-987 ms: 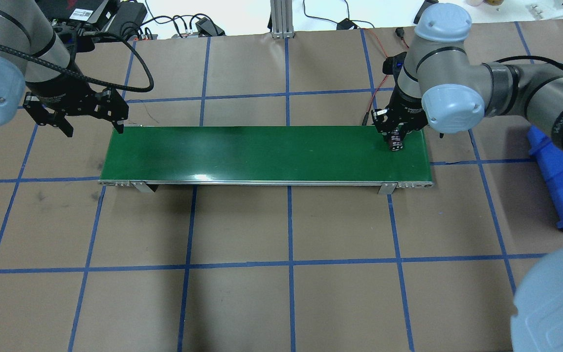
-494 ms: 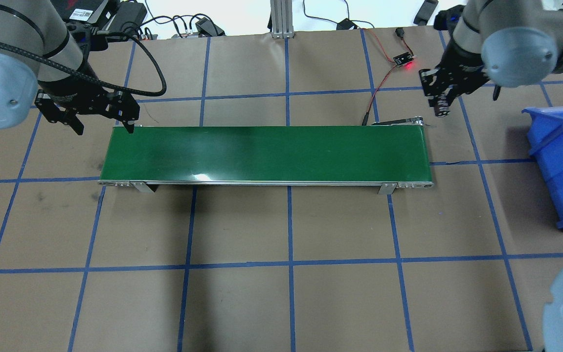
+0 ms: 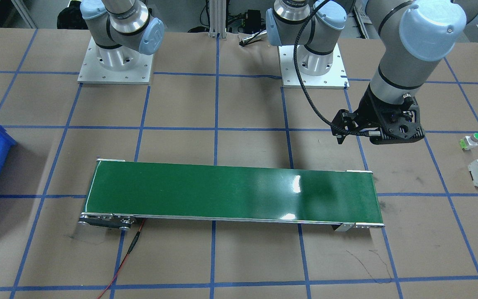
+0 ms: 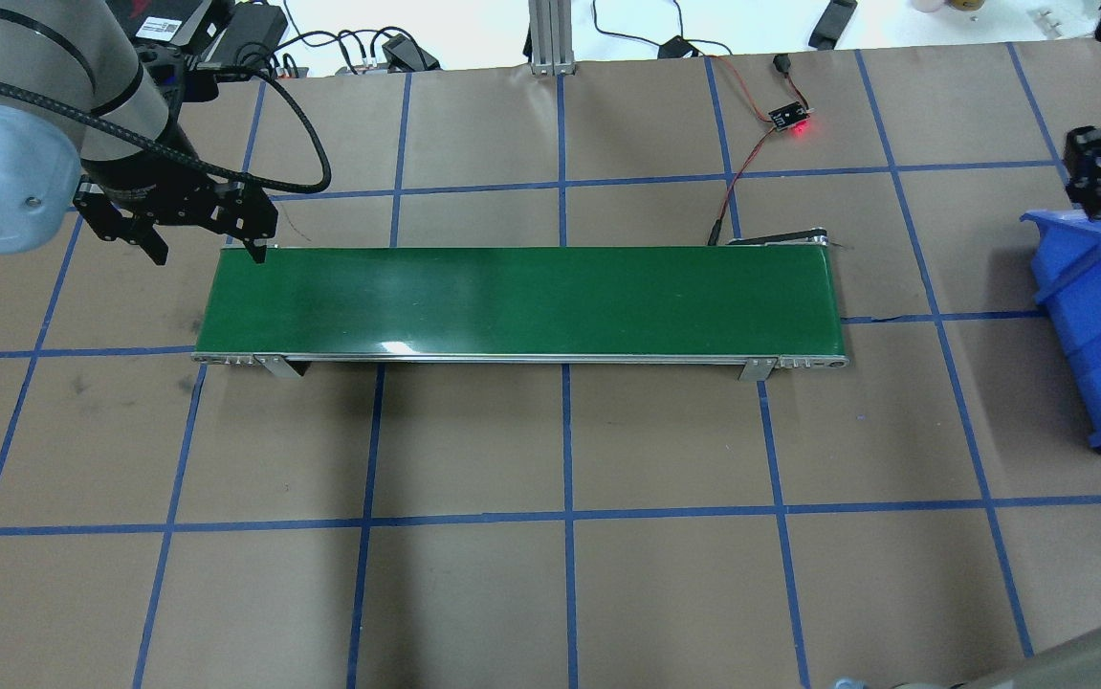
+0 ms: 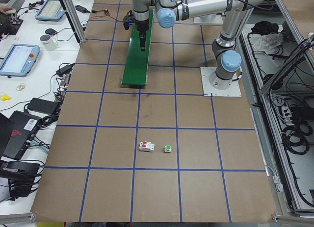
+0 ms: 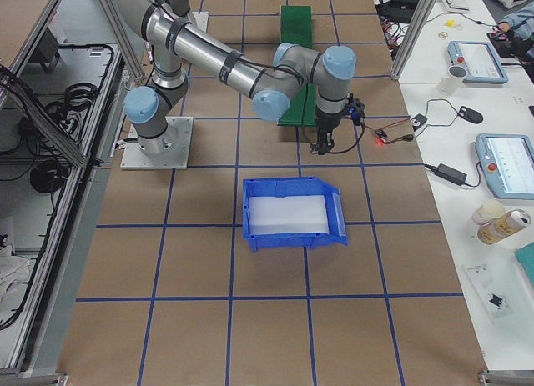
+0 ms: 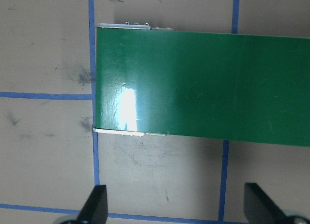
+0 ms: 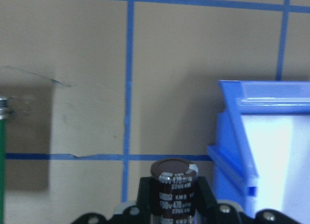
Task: Move capacitor from left to right
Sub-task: 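Lift the capacitor with the right gripper and drop it into the blue bin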
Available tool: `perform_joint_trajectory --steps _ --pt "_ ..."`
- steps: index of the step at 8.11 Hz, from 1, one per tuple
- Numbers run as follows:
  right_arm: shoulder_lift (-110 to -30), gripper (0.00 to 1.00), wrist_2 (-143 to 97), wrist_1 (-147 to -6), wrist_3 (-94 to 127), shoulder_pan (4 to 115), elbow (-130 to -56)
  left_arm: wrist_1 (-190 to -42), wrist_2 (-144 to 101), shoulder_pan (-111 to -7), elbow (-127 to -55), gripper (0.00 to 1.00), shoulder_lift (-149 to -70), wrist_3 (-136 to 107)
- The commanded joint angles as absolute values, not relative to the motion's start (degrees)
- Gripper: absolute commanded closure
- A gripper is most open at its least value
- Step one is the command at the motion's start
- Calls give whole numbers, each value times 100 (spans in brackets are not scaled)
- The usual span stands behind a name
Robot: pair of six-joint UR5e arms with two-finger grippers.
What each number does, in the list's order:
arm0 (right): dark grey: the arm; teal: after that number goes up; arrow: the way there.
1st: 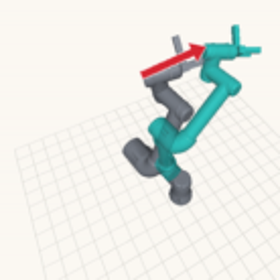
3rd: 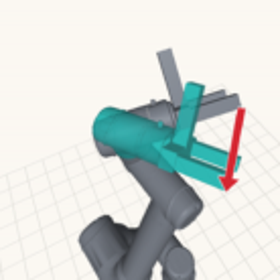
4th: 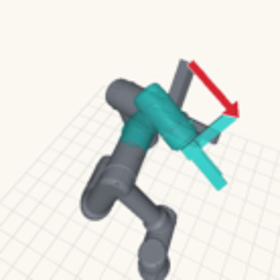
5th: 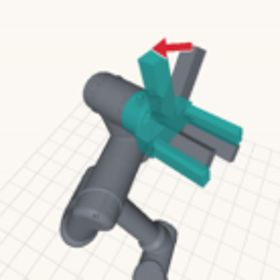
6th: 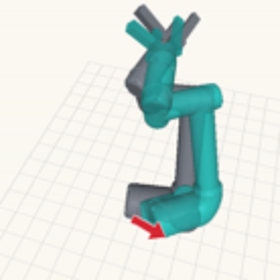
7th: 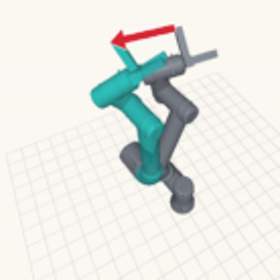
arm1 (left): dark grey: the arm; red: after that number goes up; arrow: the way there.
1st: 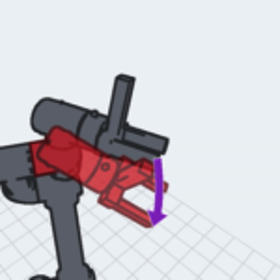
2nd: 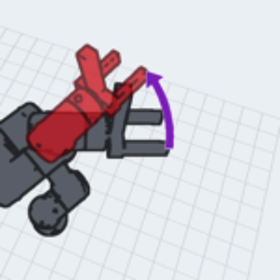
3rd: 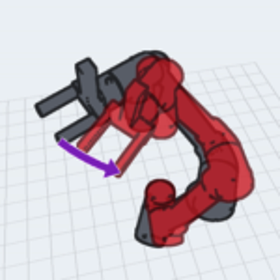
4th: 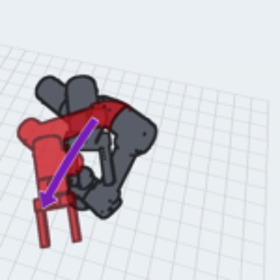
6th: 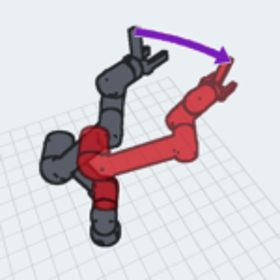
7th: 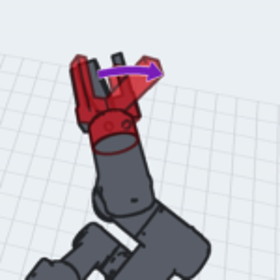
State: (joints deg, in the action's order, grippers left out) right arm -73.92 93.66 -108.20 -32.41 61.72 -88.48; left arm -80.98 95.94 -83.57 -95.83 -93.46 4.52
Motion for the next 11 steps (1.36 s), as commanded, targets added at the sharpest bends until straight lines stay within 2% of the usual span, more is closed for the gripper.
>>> perform_joint_trajectory --steps 1,3,5,7,9,11 --pt "-7165 100 9308 -11064 -4865 5066 -8859 -8095 9598 -8358 -9589 0 -9351 448" --pt "-6534 100 9090 -11792 -5552 4774 -8956 -8112 9624 -8367 -9624 0 -9334 369" --pt "-6355 97 8833 -11918 -5660 4474 -9262 -8112 9615 -8367 -9624 0 -9334 431" --pt "-6398 3 8816 -12137 -5669 4465 -9299 -8112 9615 -8367 -9624 0 -9325 448" --pt "-6747 0 8833 -12068 -5511 4474 -9299 -8112 9606 -8367 -9624 0 -9334 422" --pt "-7519 0 8824 -11151 -4935 4700 -9281 -8104 9589 -8367 -9615 0 -9343 404"
